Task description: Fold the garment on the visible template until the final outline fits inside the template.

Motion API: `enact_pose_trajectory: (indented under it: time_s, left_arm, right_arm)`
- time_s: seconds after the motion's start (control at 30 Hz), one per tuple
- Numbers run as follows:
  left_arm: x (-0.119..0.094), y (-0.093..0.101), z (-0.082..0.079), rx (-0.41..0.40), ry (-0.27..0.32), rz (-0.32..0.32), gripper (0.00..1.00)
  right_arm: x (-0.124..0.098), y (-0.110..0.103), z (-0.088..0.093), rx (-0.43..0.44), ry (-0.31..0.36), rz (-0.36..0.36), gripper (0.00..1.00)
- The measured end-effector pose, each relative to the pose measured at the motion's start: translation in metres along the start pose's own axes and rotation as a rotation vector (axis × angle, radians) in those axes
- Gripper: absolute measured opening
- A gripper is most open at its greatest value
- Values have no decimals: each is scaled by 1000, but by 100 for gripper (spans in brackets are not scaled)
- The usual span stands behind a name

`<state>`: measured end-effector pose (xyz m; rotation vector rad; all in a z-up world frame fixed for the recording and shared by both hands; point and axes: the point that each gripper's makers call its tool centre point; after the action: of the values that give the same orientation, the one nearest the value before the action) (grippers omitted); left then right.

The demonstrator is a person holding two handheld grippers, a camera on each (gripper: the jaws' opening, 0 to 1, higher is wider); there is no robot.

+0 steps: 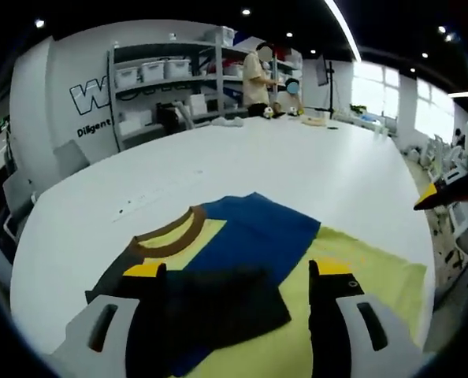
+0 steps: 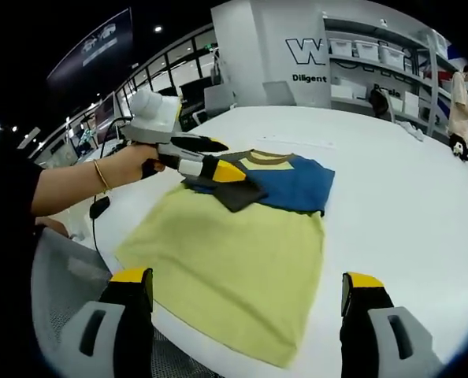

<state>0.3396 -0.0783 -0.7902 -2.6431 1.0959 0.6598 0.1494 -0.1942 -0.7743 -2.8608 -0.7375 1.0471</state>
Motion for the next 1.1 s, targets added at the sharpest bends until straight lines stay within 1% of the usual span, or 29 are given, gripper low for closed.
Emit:
enact_pose_trajectory:
  time_s: [0.07,0.17,0.3,0.37,0.43,0.47,0.53,0.63,0.7,0.77,0.87,0.93,1.03,1.1]
  left_arm:
    - [-2,-2,5,3,-13,-3,67]
    - [-6,-3,15,-22,-28,9,64]
    - [-9,-7,24,-18,-43,3,62]
    - [-12,-8,29,-28,-51,5,59]
    - [-13,-10,35,-7,-66,2,56]
    - [-14,-12,36,-11,-67,-6,56]
    - [-15,-13,38,-15,-65,-2,55]
    - [-17,-14,47,-33,-85,1,45]
    - [-18,-14,53,-61,-96,-2,43]
    - [-18,-15,60,-67,-107,-5,42]
    - [-19,-15,68,-103,-125,-3,36]
    - [-19,-14,69,-118,-121,-5,32]
    - [-20,-15,71,-123,-123,-12,29]
    - [-19,-15,75,-139,-135,-14,26]
  right_arm:
    - [0,-1,0,0,1,-1,99]
    - [0,-2,0,0,3,-1,99]
    - [-1,-3,0,0,3,0,99]
    - [-1,-4,1,2,3,0,99]
    - [-1,-3,1,3,2,0,99]
    - [-1,-3,1,2,2,0,99]
    - [-1,-3,2,3,2,2,99]
    - [-1,-4,2,5,1,2,99]
    - [-1,-3,2,6,0,1,99]
    - [-1,-3,1,7,3,1,99]
    - [-1,-3,1,7,4,1,99]
    - [-1,-3,2,7,1,1,99]
    - [-1,-3,2,10,0,1,99]
    - [-1,-2,2,15,4,4,99]
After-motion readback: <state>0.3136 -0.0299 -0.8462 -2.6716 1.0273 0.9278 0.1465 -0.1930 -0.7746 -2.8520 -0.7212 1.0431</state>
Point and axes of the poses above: the point that each gripper's makers call its tool centre point, and the gripper's own axes: x roughly forward along the fingers, y roughly to its right, z roughly out of its underside, and after that the axes turned 3 degrees about y, right-handed
